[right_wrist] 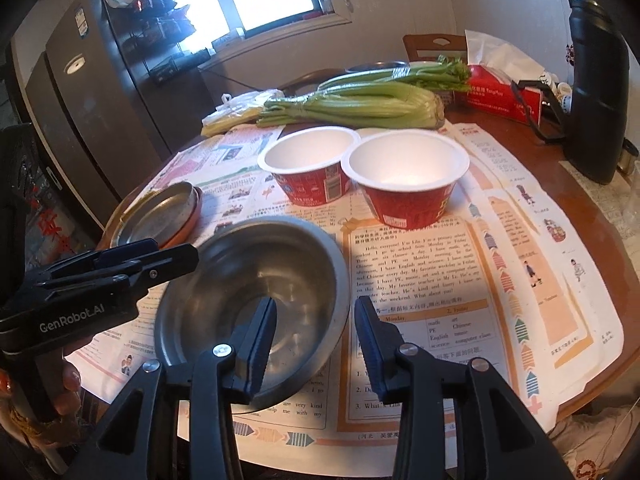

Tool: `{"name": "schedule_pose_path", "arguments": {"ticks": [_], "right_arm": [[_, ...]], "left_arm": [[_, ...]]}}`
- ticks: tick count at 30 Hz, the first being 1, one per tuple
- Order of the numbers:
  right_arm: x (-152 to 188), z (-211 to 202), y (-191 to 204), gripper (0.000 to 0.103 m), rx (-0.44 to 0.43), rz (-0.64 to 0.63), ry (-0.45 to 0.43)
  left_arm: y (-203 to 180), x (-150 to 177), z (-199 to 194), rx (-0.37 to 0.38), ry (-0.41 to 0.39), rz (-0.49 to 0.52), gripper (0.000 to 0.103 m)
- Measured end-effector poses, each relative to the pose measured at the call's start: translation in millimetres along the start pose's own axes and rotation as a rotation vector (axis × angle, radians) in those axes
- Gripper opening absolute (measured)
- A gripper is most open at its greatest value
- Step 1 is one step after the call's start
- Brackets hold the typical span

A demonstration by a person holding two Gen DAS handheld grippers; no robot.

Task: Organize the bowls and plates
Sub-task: 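Lower the steel bowl onto the newspaper and open the left tool, then move the left tool to a white paper bowl and grasp its rim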

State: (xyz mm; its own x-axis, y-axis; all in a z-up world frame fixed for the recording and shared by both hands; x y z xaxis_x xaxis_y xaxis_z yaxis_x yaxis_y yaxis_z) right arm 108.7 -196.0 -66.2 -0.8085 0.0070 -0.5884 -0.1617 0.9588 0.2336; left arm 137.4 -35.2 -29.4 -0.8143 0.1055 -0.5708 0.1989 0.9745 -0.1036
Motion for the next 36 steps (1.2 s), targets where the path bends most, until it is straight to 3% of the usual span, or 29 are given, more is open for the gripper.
{"name": "schedule_pose_path", "arguments": {"ticks": [21,28,36], "right_arm": [[-20.5,-76.2,-25.0,0.048,0.065,0.006,-0.181],[-31.5,-88.0,-40.4,0.051,0.058,0.021,-0.217],[-44.6,-81.6,-74.4,0.051,0.122,0.068,-0.212]], "left_arm": [[-56.4,-21.3,-48.0,0.036,-0.077,0.065,0.062],[-73.5,-33.0,-40.6,0.046,-0.069,0.084,0.063],[-97.1,-53.1,-6.2,0.140,-0.005,0.065,0.063]]}}
Point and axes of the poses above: each gripper's, at about its wrist camera, not at the fingertips, and z roughly the way its jaws point, y to its left, x to its underside, the point moved 6 cm from there along z, roughly the way its jaws point, and after that the axes turned 6 degrees about y, right-handed, at the moved point
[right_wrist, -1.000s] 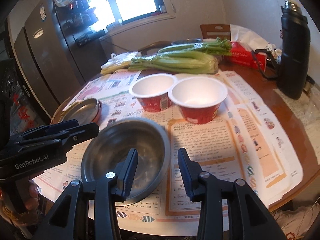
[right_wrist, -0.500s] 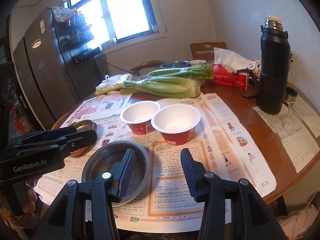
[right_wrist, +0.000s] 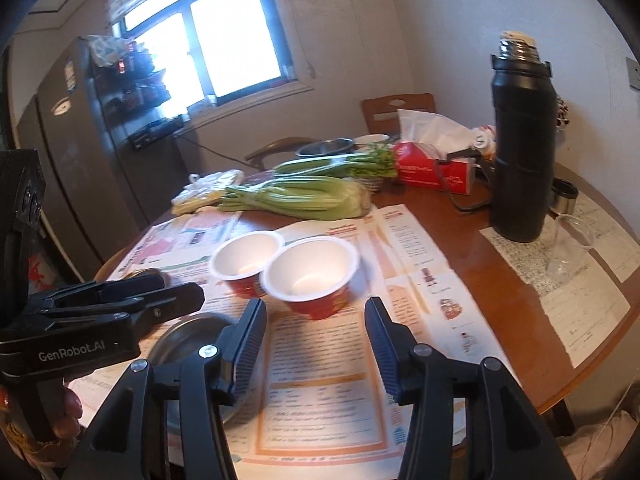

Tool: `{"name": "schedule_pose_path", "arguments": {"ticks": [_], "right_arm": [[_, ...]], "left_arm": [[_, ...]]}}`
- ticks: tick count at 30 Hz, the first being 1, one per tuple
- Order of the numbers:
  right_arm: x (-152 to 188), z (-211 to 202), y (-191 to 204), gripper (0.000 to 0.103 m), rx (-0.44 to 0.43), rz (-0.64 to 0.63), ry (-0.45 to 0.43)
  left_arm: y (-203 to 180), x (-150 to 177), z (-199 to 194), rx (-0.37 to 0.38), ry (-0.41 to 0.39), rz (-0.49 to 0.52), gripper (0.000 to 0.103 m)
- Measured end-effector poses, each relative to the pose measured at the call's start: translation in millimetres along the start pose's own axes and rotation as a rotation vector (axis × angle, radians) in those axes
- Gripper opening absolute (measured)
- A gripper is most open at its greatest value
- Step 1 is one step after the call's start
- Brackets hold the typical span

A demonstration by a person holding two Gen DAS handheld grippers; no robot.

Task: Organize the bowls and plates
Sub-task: 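Move the left tool to a white paper bowl and grasp its rim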

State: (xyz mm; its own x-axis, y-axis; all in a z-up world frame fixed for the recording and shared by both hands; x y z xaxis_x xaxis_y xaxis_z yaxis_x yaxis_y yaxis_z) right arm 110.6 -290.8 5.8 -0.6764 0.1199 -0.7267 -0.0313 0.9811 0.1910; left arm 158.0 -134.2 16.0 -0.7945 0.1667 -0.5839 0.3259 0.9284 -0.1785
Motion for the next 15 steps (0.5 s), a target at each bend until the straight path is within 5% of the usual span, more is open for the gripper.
{"name": "schedule_pose_path", "arguments": {"ticks": [15], "right_arm": [[-23.7,60.7,-22.5,0.051,0.064,-0.065,0.093]], "left_arm": [[10.7,-13.8,70.8,0.075,0.130,-0.158,0.063]]}}
Point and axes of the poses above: each gripper's, at about its wrist camera, not at the fingertips, and z roughly the way its jaws point, y to its left, x to its underside, the point moved 6 cm from there along z, roughly the way its jaws point, and after that the axes turned 6 degrees about y, right-handed, at the moved point
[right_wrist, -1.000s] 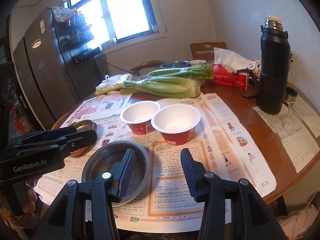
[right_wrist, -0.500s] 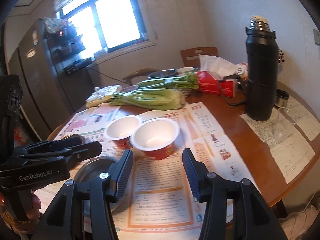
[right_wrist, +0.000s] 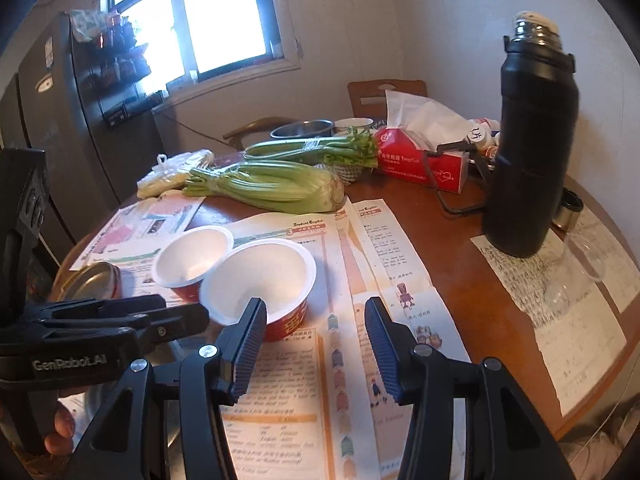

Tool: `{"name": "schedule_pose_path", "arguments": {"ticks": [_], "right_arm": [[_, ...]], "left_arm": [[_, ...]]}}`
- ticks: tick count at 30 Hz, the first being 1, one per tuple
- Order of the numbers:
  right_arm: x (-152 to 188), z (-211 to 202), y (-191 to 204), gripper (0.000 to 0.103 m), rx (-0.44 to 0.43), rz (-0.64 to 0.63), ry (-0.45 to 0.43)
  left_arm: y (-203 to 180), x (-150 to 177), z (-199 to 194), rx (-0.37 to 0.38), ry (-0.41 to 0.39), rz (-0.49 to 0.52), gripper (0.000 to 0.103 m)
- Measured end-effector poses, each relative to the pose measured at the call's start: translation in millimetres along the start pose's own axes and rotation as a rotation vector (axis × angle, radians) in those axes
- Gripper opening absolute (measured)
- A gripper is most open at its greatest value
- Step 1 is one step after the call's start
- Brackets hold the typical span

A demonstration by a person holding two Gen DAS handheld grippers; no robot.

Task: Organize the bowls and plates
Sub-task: 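Move the left tool to a white paper bowl and grasp its rim, then carry the white paper bowl into the steel bowl and release it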

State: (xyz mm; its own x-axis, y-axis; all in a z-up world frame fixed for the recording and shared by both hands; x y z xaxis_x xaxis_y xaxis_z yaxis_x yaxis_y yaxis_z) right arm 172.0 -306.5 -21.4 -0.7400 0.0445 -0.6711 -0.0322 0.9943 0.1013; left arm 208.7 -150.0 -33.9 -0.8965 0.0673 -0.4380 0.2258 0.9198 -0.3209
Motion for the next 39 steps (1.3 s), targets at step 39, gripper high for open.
{"name": "schedule_pose_path", "arguments": {"ticks": [39], "right_arm": [[8.6,40.1,46.2,0.050,-0.162,-0.140,0.108]], "left_arm": [[-10.8,-13.5,1.8,0.009,-0.016,0.042,0.062]]}}
Point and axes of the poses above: each gripper's, at about its wrist camera, not at the fingertips, and z roughly the way its jaws point, y to its left, x to its underside, the point moved 6 cm from there along z, roughly the way its jaws point, and after that the axes turned 6 degrees about y, right-handed, at the moved point
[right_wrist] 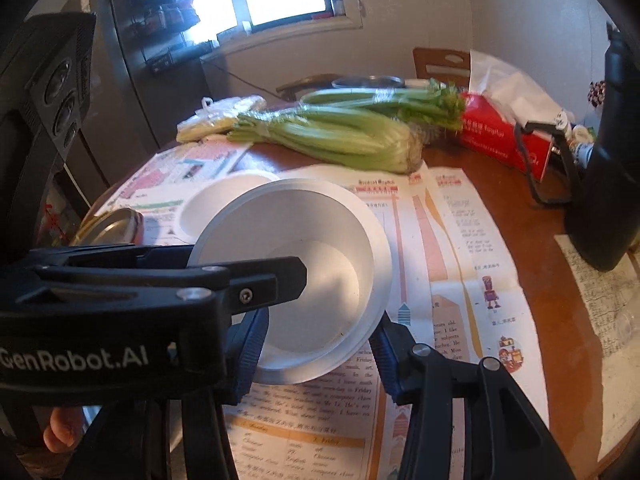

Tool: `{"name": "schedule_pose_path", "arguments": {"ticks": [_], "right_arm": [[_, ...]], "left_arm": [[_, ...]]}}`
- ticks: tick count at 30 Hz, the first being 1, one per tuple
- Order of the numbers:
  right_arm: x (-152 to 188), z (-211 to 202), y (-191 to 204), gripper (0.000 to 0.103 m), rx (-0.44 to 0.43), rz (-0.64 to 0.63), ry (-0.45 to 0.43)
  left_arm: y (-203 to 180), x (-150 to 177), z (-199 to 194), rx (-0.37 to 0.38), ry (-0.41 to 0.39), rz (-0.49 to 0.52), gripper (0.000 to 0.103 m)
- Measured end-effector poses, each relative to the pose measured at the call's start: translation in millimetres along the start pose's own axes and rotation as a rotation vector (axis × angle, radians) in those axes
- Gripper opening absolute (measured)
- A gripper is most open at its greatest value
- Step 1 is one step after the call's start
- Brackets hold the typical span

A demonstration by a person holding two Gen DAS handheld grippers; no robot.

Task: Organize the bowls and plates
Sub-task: 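Carry the white paper bowl into the steel bowl and release it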

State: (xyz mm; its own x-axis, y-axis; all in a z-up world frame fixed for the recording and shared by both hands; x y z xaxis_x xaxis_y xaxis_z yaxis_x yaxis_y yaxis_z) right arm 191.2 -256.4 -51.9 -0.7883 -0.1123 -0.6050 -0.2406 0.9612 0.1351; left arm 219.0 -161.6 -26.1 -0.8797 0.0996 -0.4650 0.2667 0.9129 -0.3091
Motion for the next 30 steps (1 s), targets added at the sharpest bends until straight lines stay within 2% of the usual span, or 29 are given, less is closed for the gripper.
{"name": "schedule_pose_path", "arguments": {"ticks": [8,15,18,23,30], "right_arm": [[-0.3,-28.5,43.6,0.050,-0.028,-0.040,-0.041],[19.2,-32.1,93.1,0.050,-0.114,-0.053,0.002],[32.6,-27.4,109.7,0.050,-0.162,-0.045,0.039],[46.5,-16.5,123.4,0.050,-0.156,-0.051,0.088],[55.4,-4.3,123.3,0.050,-0.122,-0.057,0.124]], "left_arm": [[20.1,24.6,-52.8,-0.024,-0.061,-0.006,0.062],[53.3,62.0,-87.1,-0.061,-0.078,-0.029,0.062],[66.0,77.8,-88.6,-0.065,-0.060,-0.045,0.062],[78.7,90.8,-79.9,-0.067,-0.034,-0.059,0.062],[83.0,97.5,-61.1,-0.072,0.001,-0.058,0.062]]}}
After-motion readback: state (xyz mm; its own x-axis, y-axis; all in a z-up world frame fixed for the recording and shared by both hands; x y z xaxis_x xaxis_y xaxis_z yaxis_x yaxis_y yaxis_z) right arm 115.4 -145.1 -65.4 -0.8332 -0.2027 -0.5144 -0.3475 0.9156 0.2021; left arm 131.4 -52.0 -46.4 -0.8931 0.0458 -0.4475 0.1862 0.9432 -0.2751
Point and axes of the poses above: each gripper's, at about its wrist camera, not at the fingertips, and z roughly the way its jaws point, y to its left, x to its underside, the point moved 6 cm from there along z, roughly the way its jaws point, and after that the axes turned 6 degrees about y, right-handed, at the moved point
